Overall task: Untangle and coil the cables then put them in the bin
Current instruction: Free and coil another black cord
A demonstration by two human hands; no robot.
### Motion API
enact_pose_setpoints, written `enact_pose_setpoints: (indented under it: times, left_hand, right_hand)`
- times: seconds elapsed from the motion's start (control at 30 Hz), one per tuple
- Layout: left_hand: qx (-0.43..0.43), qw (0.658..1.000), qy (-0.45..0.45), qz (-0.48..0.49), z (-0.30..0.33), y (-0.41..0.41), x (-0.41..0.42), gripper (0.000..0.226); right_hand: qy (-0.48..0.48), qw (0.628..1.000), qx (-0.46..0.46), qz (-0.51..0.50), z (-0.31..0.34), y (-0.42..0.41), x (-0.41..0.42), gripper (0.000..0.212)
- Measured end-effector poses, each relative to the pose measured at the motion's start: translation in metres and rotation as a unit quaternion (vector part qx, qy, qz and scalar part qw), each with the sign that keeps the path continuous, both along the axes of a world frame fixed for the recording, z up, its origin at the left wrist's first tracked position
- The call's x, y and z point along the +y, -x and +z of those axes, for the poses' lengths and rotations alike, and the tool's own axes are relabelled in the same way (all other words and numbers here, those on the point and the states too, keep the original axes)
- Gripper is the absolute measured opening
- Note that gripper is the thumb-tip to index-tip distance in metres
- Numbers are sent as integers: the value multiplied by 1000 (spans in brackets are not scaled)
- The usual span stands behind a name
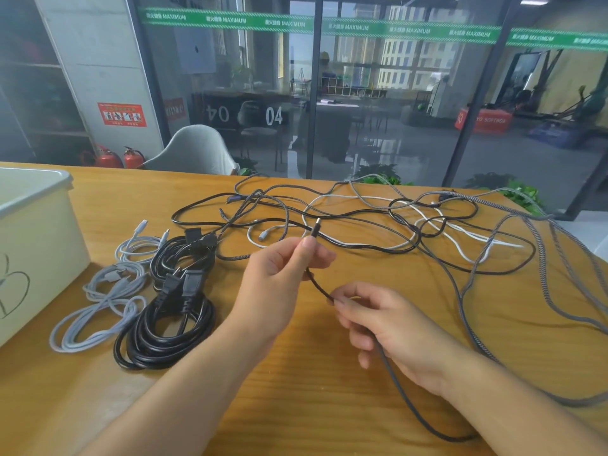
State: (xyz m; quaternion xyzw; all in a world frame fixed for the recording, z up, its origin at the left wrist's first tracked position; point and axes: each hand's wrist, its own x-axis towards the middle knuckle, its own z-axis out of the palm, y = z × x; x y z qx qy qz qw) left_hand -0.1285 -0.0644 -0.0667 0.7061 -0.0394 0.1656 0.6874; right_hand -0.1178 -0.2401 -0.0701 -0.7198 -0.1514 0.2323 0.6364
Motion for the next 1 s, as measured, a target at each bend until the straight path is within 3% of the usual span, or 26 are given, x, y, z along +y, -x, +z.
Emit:
enact_pose_setpoints:
  times: [0.47,0.83,1.0]
  left_hand:
    - [53,987,45,-144,10,13,-9,63]
    - [63,951,207,-222,26,19,-14,54]
    - [71,946,224,-225,31,22,-12,53]
  right_hand:
    - [22,999,41,13,11,4,-2,23]
    - [33,993,55,97,9,4,-3,30]
    - [70,989,76,105,14,-2,-11,35]
